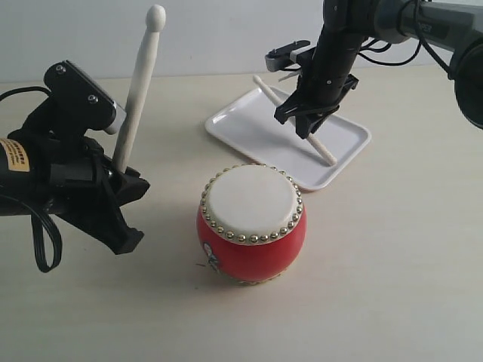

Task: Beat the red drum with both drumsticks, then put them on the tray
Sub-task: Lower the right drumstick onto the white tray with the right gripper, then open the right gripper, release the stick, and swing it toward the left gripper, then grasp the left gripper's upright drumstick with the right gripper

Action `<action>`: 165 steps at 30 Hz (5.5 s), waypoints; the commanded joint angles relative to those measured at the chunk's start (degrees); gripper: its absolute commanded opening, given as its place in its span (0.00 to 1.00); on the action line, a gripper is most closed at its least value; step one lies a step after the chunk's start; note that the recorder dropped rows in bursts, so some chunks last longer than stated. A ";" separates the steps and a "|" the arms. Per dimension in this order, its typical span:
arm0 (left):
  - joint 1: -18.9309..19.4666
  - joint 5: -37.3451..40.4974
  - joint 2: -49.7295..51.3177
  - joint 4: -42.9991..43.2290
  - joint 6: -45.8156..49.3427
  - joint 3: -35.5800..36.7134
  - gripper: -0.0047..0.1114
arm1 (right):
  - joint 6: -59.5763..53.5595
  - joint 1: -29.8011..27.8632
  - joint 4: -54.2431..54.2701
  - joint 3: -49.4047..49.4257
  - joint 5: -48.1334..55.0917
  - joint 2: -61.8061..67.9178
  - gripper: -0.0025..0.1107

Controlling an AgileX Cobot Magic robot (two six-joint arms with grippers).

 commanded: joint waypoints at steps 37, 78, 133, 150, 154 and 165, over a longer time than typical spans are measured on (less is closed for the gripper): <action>0.10 -0.61 -0.53 -0.78 -0.09 0.04 0.04 | 0.91 0.01 0.08 -0.11 -1.80 0.14 0.15; 1.86 -5.11 -0.53 -8.27 -1.77 0.04 0.04 | -8.25 -6.69 25.43 13.35 -1.72 -15.58 0.35; 22.44 50.11 7.76 -79.60 76.89 0.29 0.04 | -87.46 8.82 88.81 65.60 -6.80 -49.20 0.52; 22.44 50.11 8.36 -81.55 81.51 0.29 0.04 | -88.02 15.43 93.08 64.68 -13.31 -49.08 0.54; 22.44 50.11 8.36 -82.37 82.20 0.29 0.04 | -87.66 15.93 93.14 64.68 -13.75 -49.08 0.54; 22.44 50.11 8.36 -82.50 82.54 0.29 0.04 | -88.73 19.72 93.14 64.58 -18.40 -47.72 0.53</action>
